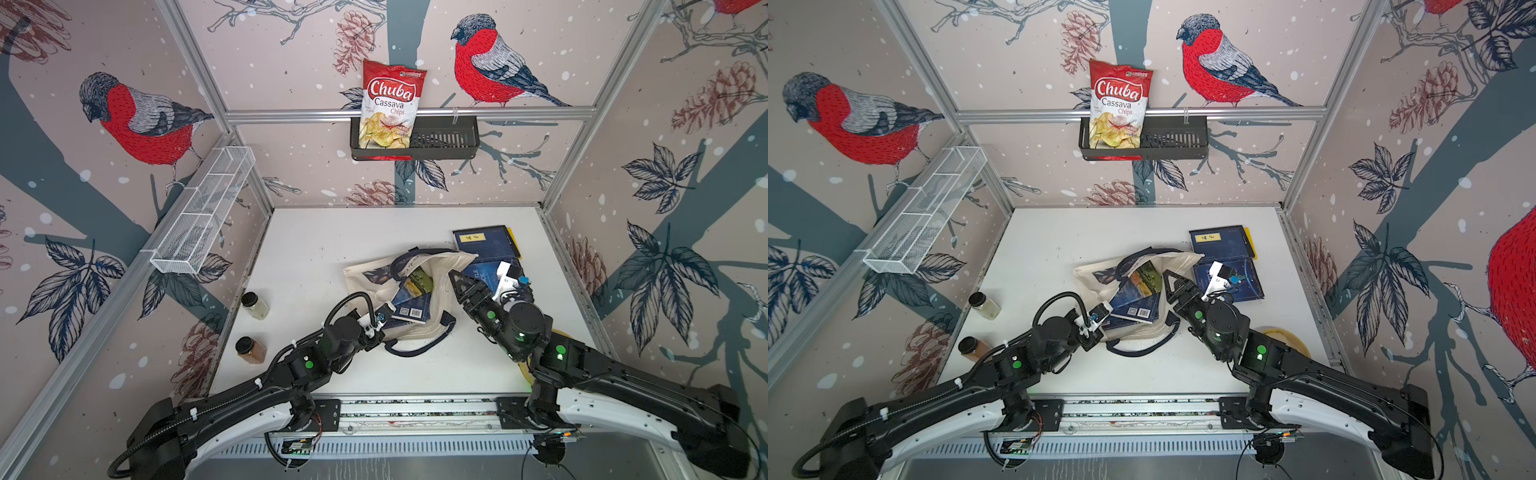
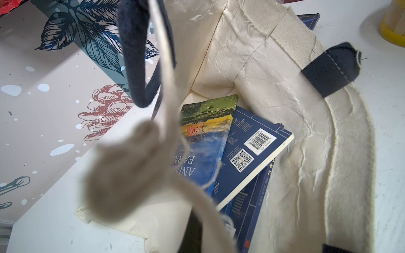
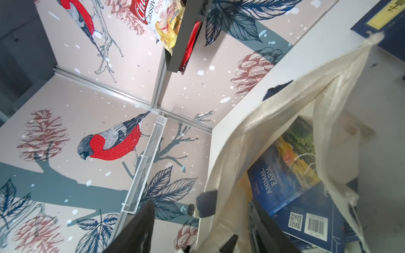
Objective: Take out the books from the canvas bag
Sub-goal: Pick up the book from the canvas bag.
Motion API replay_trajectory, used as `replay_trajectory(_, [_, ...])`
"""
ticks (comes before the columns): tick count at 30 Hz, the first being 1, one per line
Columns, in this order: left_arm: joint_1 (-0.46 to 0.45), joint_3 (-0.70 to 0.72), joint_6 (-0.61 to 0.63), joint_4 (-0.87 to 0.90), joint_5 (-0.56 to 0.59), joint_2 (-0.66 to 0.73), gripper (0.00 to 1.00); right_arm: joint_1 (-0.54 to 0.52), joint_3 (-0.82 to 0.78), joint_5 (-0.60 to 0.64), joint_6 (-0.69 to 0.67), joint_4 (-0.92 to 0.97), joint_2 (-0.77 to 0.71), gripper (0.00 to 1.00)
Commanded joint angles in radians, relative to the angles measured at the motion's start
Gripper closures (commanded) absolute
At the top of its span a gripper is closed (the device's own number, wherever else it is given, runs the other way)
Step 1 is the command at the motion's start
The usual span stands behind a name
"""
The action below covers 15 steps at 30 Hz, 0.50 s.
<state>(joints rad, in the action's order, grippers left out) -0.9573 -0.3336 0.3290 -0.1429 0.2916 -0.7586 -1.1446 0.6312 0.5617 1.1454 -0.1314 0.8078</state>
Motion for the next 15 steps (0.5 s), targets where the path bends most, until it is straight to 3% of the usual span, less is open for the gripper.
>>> replay_trajectory(1, [0.001, -0.007, 0.004, -0.072, -0.012, 0.0, 1.0, -0.004, -0.015, -0.011, -0.006, -0.016, 0.087, 0.34])
replay_trajectory(12, [0.001, -0.002, 0.011, -0.075, -0.009, 0.006, 1.0, 0.028, 0.019, -0.29, 0.035, -0.236, 0.432, 0.34])
replay_trajectory(15, [0.001, -0.001, 0.011, -0.075, -0.01, 0.008, 1.0, 0.026, 0.027, -0.283, 0.05, -0.241, 0.506, 0.34])
